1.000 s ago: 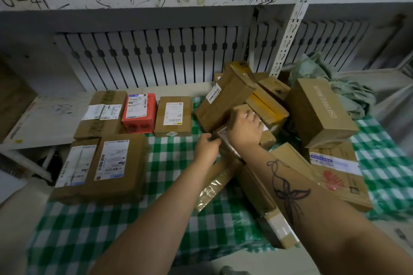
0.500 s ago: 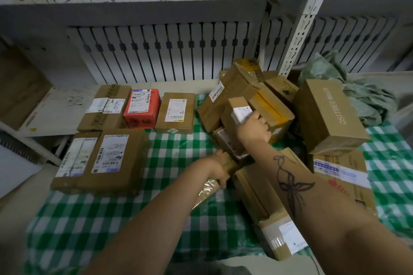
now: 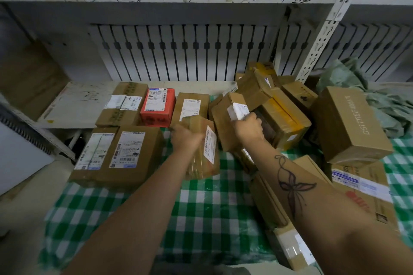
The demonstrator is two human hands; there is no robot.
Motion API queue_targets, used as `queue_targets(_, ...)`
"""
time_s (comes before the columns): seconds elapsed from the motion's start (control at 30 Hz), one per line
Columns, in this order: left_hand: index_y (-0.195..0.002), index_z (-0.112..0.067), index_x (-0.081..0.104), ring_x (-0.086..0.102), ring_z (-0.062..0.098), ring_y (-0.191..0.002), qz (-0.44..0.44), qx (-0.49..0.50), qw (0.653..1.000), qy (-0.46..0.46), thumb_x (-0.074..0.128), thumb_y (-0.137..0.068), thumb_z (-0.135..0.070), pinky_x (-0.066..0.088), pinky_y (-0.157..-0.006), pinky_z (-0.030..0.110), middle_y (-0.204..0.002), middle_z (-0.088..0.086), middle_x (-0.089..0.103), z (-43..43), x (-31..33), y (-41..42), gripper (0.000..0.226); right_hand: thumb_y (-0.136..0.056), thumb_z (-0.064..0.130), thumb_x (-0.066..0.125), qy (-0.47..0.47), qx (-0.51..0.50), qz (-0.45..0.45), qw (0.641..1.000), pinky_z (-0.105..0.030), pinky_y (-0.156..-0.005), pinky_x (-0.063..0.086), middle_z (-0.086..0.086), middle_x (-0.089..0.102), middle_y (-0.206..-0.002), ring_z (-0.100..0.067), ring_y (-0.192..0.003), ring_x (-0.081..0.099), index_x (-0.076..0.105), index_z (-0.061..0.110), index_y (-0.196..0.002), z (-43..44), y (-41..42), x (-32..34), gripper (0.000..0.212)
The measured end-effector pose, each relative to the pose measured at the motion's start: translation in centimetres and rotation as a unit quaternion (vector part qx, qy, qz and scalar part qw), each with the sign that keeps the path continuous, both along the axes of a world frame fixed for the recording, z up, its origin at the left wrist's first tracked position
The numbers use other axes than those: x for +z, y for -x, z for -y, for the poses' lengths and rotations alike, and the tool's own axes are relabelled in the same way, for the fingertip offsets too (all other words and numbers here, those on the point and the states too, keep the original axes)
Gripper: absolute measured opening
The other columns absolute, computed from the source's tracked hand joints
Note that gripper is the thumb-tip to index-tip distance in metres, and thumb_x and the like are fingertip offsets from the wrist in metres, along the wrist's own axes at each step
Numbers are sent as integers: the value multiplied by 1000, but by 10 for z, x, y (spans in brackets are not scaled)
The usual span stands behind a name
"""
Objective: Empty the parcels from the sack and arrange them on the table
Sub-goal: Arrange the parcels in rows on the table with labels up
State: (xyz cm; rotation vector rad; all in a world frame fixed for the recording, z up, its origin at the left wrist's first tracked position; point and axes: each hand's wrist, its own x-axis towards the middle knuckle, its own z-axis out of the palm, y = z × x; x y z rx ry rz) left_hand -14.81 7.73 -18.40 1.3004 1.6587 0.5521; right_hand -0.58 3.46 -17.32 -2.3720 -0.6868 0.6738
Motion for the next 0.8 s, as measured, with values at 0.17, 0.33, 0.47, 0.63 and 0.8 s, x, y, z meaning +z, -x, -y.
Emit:
queue_targets(0.17,-124,-4,48,56,19,-79,14,3,1000,-3,54,-91,-15,39,-57,22,-111,7,60,-16,0,29,35,-90,33,57,-7,-10,-91,996,-41,-103,41,-18,43,-138,-35,-125,46,35,3,-136,-15,15,-8,59)
queue_targets(0.33,-118,-5,57,61,24,-82,-70,-61,996,-17,39,-98,-23,46,-65,28,-100,11,64,-28,-11,52,32,-97,28,46,85,78,-115,987,-40,-110,35,-19,46,-141,-33,-131,43,43,1,-137,-19,29,-23,48)
queue_targets(0.47,-135,-7,44,58,32,-109,-121,-109,986,-20,34,-100,-25,39,-76,29,-123,18,59,-31,-25,60,41,-98,42,40,108,49,-140,983,-42,-114,29,-16,37,-148,-34,-136,36,31,5,-144,-19,43,-35,60)
queue_targets(0.63,-128,-9,52,63,27,-93,-139,-152,975,-82,40,-95,-1,49,-64,28,-116,12,63,-33,-50,66,36,-95,38,43,103,8,-145,984,-46,-112,31,-16,43,-142,-35,-130,40,39,5,-140,-20,42,-51,55)
queue_targets(0.8,-123,-8,56,57,29,-112,-260,-257,930,-42,48,-93,-20,50,-91,38,-126,13,58,-18,-65,63,33,-95,38,46,102,-37,-173,979,-45,-113,29,-15,38,-143,-34,-132,37,32,7,-143,-18,41,-54,58)
